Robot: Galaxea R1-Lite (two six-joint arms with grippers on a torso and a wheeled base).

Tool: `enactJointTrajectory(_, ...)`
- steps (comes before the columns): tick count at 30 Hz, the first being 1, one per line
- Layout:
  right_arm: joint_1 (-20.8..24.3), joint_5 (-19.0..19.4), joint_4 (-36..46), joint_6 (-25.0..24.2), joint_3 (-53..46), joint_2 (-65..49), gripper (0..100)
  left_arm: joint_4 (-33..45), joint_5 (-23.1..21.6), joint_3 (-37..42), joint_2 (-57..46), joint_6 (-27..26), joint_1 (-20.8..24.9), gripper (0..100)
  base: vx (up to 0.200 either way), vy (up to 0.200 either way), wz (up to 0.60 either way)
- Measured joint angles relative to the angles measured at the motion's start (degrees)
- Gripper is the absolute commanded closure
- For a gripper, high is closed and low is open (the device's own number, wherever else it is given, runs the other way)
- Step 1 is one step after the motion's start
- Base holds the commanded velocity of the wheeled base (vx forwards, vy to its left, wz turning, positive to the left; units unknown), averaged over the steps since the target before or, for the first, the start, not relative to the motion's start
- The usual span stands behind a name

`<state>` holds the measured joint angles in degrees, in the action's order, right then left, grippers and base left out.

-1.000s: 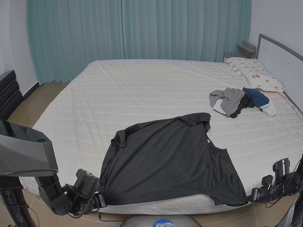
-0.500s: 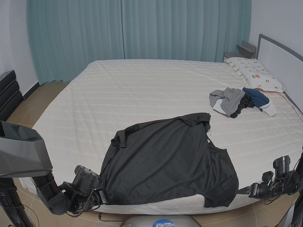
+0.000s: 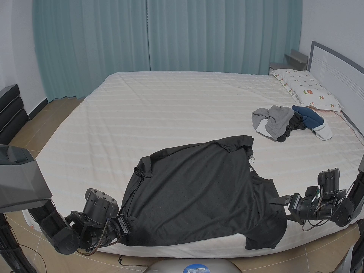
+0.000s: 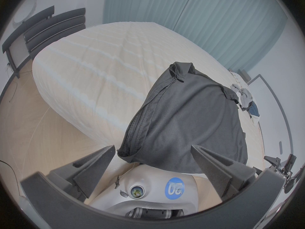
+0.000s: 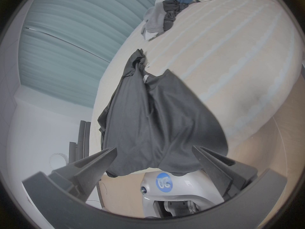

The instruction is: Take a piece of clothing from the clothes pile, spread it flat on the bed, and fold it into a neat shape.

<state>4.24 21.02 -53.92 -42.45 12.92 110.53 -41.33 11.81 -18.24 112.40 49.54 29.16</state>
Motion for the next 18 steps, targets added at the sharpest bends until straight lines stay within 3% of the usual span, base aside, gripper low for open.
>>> enactJointTrajectory(18, 2.69, -0.13, -3.36, -3.12, 0.3, 2.54, 0, -0.77, 0.06, -2.43, 0.94, 3.69, -0.28, 0, 0.0, -0.011, 0.0)
